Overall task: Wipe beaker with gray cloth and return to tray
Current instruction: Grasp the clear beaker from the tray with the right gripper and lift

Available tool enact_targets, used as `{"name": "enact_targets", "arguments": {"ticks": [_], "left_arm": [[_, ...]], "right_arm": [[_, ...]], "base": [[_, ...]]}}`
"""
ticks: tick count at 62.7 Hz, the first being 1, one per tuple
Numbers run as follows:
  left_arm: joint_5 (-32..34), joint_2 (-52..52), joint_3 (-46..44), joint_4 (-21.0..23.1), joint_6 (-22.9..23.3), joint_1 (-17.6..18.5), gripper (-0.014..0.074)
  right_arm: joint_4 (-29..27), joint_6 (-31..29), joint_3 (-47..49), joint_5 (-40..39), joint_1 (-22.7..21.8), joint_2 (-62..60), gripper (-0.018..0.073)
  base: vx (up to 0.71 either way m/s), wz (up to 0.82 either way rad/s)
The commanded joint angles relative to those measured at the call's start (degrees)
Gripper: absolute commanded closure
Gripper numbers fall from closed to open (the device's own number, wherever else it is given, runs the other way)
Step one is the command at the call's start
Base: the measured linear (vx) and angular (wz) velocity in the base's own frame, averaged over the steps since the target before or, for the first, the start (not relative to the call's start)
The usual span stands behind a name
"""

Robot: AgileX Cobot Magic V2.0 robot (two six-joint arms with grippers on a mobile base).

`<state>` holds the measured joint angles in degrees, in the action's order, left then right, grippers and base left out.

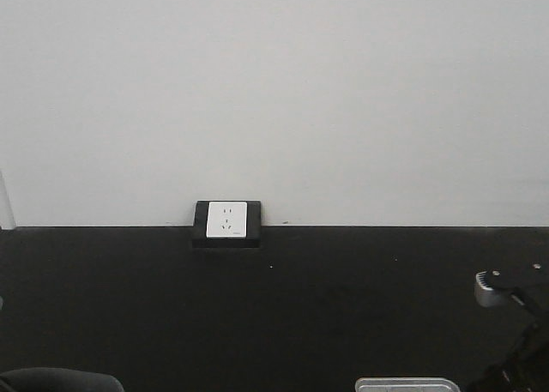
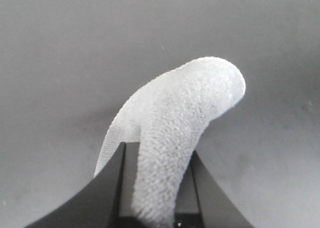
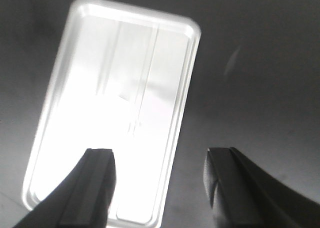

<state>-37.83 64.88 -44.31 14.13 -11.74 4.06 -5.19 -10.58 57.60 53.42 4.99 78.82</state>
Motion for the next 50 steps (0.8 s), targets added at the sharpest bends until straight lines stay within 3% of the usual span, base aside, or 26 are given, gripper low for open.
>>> {"name": "enact_targets", "arguments": {"ticks": [1,23,38,50], "left_arm": [[2.4,-1.3,-1.7,1.1,0.1,0.4,0.0600],[2.4,-1.3,-1.7,1.0,0.1,0.4,0.0600],[2.4,-1.3,-1.7,1.0,0.0,0.4,0.0600],[2.4,-1.3,-1.7,1.0,0.0,0.4,0.0600]], "right_arm": [[-0.3,-1.4,3.4,0.7,0.0,3.4,0.0109],[-5.5,-4.7,3.9,-1.9,0.0,11.3,0.0109],[-5.5,-4.8,3.9,-3.2,0.0,15.4,0.0111],[-6.9,-4.8,3.9,-3.7,0.0,18.6,0.0179]], "base": [[0.00,0.00],[0.00,0.00],[0.00,0.00],[0.00,0.00]]}}
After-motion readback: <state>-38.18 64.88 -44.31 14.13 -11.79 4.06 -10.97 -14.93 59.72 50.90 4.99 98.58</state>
